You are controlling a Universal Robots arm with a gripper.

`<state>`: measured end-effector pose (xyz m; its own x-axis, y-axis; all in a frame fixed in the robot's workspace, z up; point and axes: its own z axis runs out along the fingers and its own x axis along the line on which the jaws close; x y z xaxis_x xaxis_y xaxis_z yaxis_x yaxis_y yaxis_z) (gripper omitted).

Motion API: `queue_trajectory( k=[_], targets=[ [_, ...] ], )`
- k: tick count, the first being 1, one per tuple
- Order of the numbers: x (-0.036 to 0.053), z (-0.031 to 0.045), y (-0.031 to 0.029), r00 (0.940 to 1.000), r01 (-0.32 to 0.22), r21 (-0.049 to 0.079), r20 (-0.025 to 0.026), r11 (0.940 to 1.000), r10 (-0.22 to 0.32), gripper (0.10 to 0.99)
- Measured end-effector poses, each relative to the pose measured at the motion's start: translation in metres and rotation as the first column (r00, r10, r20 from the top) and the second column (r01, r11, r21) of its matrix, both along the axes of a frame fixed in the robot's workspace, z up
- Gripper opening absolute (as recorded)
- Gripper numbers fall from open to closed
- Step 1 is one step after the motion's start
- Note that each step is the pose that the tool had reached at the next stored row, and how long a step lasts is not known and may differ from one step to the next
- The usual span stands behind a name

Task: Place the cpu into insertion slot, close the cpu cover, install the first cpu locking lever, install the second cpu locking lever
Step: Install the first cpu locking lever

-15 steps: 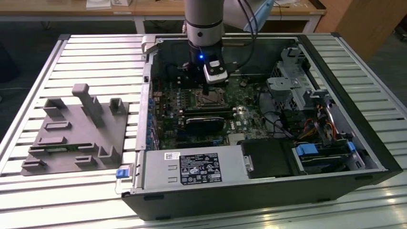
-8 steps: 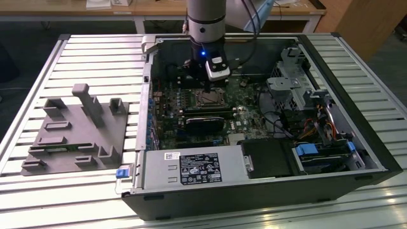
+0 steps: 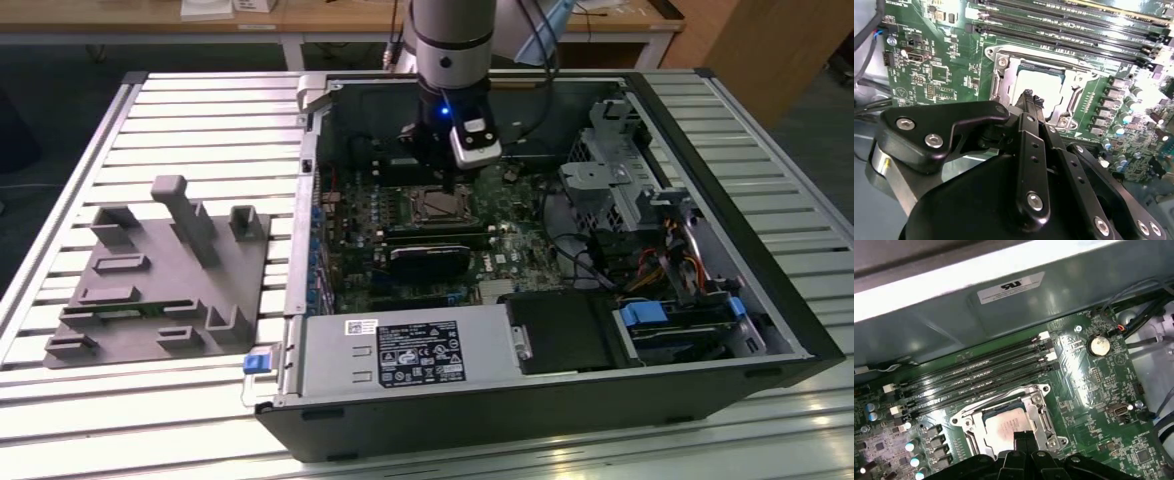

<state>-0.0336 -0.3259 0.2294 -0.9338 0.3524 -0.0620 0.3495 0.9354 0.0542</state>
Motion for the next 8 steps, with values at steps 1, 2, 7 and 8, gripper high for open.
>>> queue_trajectory(
  k=[1,2,7,8],
  targets=[
    [0.0002,0.0009,-0.0003,1.0000,0.000,0.000,-0.0002,1.0000,0.000,0.106],
    [0.0003,0.0023,-0.0007,1.0000,0.000,0.000,-0.0001,1.0000,0.000,0.106],
    [0.0006,0.0133,-0.0015,1.0000,0.000,0.000,0.0000,1.0000,0.000,0.106],
    [0.0006,0.0155,-0.0017,1.0000,0.000,0.000,0.0000,1.0000,0.000,0.106]
  ],
)
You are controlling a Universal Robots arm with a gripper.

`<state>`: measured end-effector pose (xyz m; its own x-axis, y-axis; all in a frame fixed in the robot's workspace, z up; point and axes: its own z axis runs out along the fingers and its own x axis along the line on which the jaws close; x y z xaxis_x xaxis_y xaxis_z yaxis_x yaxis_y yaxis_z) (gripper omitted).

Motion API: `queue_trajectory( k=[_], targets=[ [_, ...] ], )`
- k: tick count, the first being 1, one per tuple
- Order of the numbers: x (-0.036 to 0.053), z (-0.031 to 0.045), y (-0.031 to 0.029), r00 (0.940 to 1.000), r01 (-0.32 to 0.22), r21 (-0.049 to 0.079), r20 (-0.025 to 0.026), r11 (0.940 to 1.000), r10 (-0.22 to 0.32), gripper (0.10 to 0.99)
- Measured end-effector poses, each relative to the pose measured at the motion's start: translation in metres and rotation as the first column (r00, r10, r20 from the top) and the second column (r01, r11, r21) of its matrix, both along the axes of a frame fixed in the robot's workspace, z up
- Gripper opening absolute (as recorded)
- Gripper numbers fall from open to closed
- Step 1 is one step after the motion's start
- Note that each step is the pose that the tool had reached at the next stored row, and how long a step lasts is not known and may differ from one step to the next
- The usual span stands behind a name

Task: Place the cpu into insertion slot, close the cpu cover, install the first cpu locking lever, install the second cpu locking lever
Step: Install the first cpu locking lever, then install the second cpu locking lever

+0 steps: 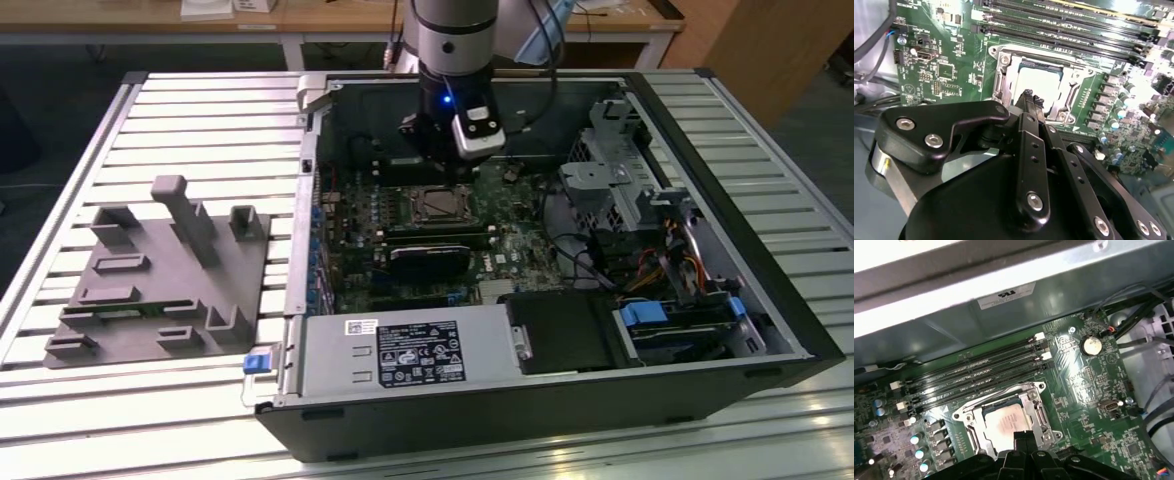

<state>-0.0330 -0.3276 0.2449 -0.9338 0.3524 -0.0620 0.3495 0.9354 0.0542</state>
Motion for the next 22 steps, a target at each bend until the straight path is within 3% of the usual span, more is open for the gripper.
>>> queue_trajectory(
  k=[4,17,22],
  targets=[
    [0.0000,0.0035,-0.0007,1.0000,0.000,0.000,0.0001,1.0000,0.000,0.106],
    [0.0000,0.0036,-0.0017,1.0000,0.000,0.003,0.0001,1.0000,0.000,0.106],
    [0.0000,0.0036,-0.0083,1.0000,0.000,0.002,0.0000,1.0000,0.000,0.106]
  ],
)
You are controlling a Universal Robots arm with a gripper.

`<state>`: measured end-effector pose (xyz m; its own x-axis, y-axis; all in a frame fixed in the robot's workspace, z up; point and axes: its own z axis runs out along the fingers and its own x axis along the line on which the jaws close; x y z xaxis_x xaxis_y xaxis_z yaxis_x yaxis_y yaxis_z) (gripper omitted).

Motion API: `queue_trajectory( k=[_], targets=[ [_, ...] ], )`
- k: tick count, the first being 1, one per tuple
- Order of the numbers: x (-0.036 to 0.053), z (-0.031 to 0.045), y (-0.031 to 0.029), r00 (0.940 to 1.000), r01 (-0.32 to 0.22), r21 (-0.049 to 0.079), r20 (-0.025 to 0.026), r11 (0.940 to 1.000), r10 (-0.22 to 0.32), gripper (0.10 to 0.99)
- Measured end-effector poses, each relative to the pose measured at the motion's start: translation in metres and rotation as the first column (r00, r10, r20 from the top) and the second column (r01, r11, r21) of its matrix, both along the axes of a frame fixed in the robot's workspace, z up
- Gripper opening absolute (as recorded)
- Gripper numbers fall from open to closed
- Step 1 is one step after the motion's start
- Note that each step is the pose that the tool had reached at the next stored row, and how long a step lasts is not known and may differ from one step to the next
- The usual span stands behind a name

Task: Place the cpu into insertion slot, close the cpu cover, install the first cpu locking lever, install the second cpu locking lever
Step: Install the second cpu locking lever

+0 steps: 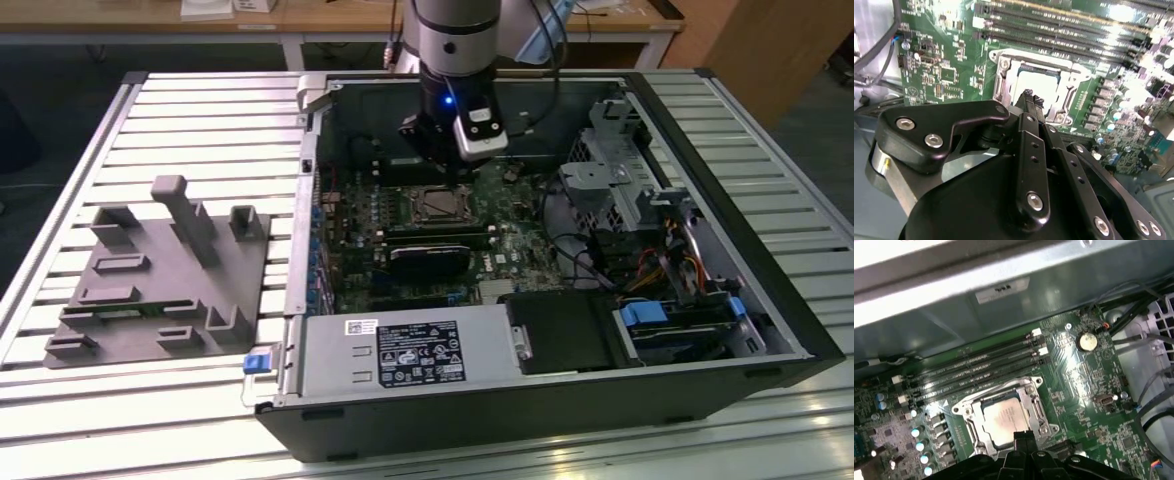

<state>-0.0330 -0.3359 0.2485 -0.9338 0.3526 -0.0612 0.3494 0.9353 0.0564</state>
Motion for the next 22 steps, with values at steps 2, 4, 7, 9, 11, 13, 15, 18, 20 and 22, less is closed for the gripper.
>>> queue_trajectory(
  k=[2,4,7,9,11,13,15,18,20,22],
  targets=[
    [-0.0001,-0.0001,-0.0039,1.0000,0.000,0.000,0.0001,1.0000,0.000,0.106],
    [-0.0008,-0.0003,-0.0081,1.0000,0.000,0.000,0.0000,1.0000,0.000,0.106],
    [-0.0042,-0.0015,-0.0133,1.0000,0.000,0.000,0.0002,1.0000,0.000,0.106],
    [-0.0079,-0.0025,-0.0156,1.0000,-0.002,0.000,0.0002,1.0000,0.002,0.106],
    [-0.0113,-0.0038,-0.0176,1.0000,-0.004,0.000,0.0003,1.0000,0.004,0.106],
    [-0.0128,-0.0052,-0.0206,1.0000,-0.008,0.000,0.0003,1.0000,0.008,0.106],
    [-0.0135,-0.0066,-0.0243,0.9999,-0.012,0.000,0.0002,0.9999,0.012,0.106],
    [-0.0152,-0.0096,-0.0290,0.9998,-0.020,0.001,0.0002,0.9998,0.020,0.106],
    [-0.0176,-0.0124,-0.0305,0.9996,-0.027,0.004,0.0003,0.9996,0.027,0.106],
    [-0.0205,-0.0151,-0.0314,0.9995,-0.033,0.010,0.0005,0.9994,0.033,0.106]
  ],
)
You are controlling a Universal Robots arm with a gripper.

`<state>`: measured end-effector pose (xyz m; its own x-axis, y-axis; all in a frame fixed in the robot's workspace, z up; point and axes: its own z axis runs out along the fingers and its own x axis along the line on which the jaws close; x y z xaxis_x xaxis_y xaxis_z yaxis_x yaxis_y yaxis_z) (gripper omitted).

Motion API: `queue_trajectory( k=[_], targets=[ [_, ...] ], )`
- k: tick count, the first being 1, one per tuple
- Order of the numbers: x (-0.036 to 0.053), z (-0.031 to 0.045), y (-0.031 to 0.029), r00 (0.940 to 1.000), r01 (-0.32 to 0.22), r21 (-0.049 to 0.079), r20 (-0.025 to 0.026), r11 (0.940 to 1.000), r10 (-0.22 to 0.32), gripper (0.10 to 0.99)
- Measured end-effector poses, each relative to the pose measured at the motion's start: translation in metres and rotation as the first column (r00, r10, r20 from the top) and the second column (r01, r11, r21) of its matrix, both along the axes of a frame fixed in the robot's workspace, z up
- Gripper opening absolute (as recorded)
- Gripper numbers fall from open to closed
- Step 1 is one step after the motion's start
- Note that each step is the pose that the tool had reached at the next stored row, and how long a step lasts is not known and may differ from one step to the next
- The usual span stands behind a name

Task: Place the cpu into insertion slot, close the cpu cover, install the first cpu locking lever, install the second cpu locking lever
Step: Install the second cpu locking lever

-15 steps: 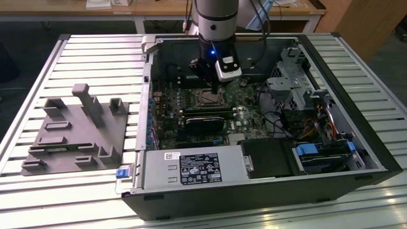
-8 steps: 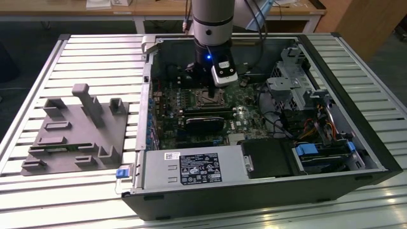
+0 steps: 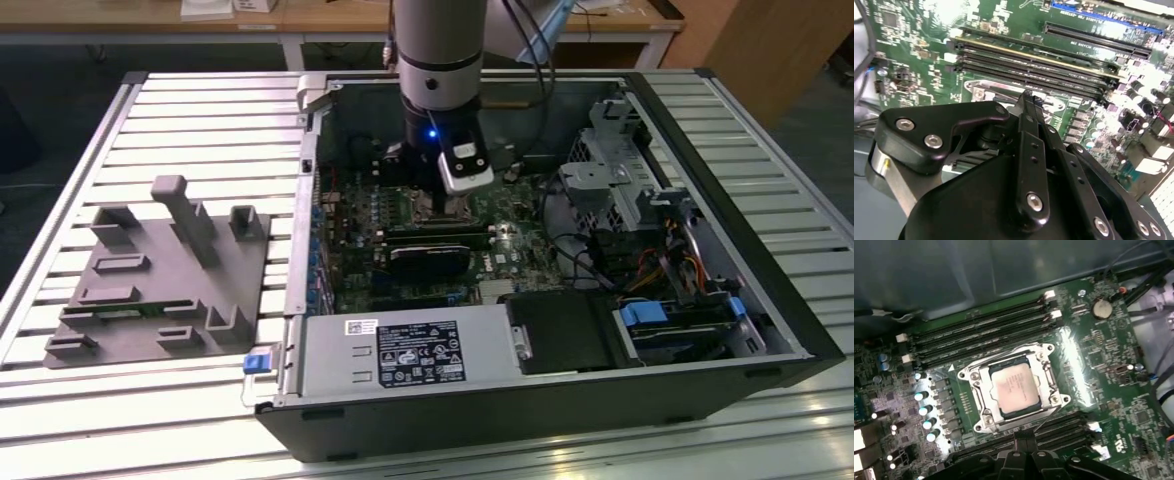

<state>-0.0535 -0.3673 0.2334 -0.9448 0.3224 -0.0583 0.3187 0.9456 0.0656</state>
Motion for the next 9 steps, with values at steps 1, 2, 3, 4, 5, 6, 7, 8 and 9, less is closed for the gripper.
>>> queue_trajectory(
  k=[1,2,3,4,5,6,7,8,9],
  targets=[
    [-0.0016,-0.0012,-0.0004,1.0000,-0.003,0.003,-0.0001,1.0000,0.003,0.106],
    [-0.0034,-0.0024,-0.0009,1.0000,-0.005,0.006,0.0000,1.0000,0.005,0.106],
    [-0.0052,-0.0034,-0.0016,1.0000,-0.007,0.007,0.0000,1.0000,0.007,0.106],
    [-0.0071,-0.0045,-0.0026,1.0000,-0.008,0.008,0.0000,0.9999,0.008,0.106],
    [-0.0082,-0.0055,-0.0040,1.0000,-0.010,0.010,0.0000,0.9999,0.010,0.106],
    [-0.0085,-0.0065,-0.0054,0.9999,-0.011,0.012,0.0001,0.9999,0.011,0.106],
    [-0.0088,-0.0074,-0.0066,0.9999,-0.012,0.014,0.0001,0.9998,0.012,0.106],
    [-0.0091,-0.0084,-0.0075,0.9999,-0.013,0.016,0.0001,0.9998,0.013,0.106],
    [-0.0096,-0.0093,-0.0083,0.9999,-0.015,0.020,0.0000,0.9997,0.015,0.106]
  ],
)
